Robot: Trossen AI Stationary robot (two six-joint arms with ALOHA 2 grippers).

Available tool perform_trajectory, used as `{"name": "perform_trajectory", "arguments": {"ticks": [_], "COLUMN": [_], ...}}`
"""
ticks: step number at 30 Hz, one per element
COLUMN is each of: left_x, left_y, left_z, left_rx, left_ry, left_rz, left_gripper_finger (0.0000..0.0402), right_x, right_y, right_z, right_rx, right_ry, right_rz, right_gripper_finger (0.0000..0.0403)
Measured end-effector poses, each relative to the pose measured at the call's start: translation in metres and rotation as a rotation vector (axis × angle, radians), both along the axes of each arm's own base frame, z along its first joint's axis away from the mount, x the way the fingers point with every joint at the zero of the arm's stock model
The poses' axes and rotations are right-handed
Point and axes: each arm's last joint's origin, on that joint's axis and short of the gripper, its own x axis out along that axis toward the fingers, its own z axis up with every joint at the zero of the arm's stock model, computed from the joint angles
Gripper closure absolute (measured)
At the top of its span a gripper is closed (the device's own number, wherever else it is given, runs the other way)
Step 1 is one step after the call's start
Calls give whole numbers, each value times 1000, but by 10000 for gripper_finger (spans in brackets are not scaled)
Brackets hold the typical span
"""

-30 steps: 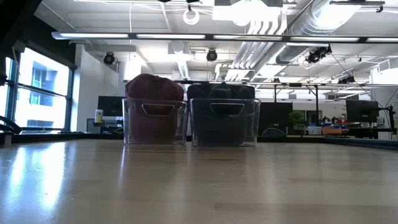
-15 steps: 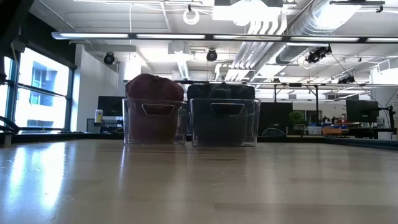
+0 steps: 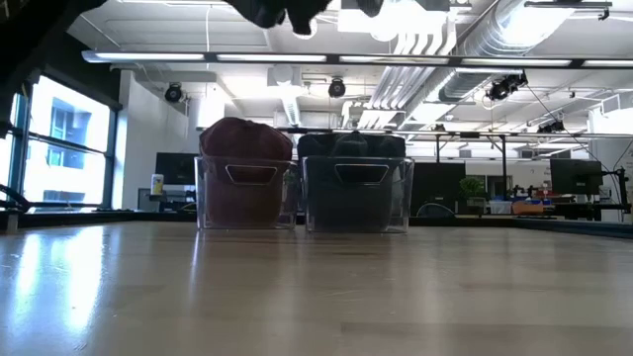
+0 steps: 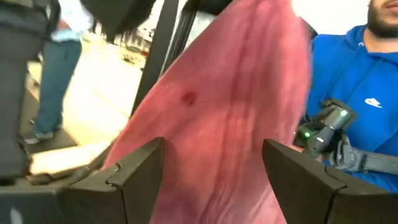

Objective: Pick & Place hat
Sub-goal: Put the red cap into the left bin

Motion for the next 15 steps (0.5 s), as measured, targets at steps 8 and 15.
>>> {"name": "perform_trajectory", "arguments": {"ticks": [8, 15], "left_x": [16, 9], "left_y": [-44, -50], "left_z": [-4, 7], "left_rx": [42, 83], "left_ry": [-68, -147], "left_rz": [-145, -201], "left_gripper_finger": [137, 137], "right_x": [3, 3], "right_y": [-1, -1], "right_z": [-1, -2], "right_rx": [-17, 0], "right_ry": [-17, 11], "right_rz": [8, -3], "right_gripper_finger": [391, 396]}}
